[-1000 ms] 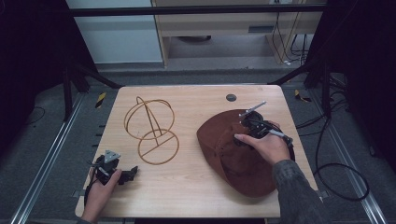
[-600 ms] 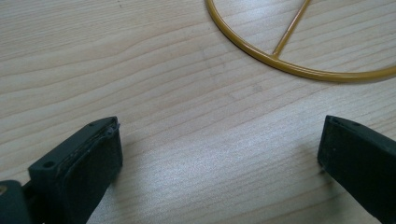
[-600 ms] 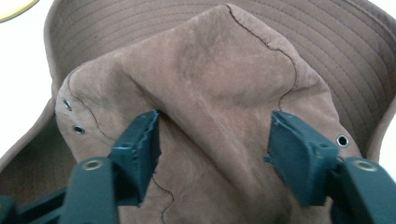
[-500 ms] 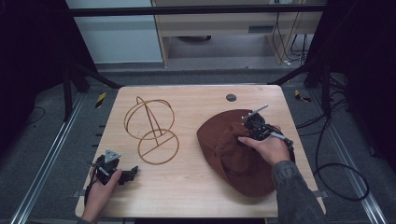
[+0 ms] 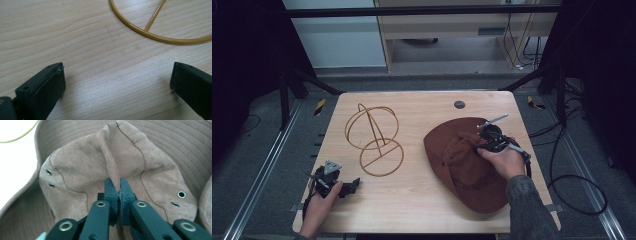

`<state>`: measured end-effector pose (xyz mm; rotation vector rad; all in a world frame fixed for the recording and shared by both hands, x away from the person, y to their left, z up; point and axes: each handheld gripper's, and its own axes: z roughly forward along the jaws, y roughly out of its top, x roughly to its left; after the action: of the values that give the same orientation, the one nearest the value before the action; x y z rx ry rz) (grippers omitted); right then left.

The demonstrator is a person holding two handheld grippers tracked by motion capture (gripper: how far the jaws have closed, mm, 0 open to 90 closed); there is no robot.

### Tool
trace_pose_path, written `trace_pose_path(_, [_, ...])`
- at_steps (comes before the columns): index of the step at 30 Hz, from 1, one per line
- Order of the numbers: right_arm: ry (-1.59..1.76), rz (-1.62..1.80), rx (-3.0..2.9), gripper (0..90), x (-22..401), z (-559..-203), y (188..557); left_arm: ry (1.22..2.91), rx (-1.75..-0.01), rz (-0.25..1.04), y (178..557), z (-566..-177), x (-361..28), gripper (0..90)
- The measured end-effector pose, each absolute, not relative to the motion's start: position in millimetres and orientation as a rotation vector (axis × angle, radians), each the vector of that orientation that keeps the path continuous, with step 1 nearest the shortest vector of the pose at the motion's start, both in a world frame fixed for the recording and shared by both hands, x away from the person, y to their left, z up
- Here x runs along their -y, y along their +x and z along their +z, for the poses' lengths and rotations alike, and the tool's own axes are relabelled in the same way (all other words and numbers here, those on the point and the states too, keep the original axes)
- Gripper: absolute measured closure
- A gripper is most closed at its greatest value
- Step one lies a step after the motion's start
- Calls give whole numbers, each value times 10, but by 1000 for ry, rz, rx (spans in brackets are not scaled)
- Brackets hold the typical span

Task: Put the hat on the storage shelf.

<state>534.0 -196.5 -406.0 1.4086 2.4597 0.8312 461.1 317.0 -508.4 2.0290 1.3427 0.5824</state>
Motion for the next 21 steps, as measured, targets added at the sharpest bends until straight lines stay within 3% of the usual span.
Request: trace_pose_path(21, [1341,990,-2375,891,1989,-3682,5060,2033,-1333,576,4610,-5085,-3166,0])
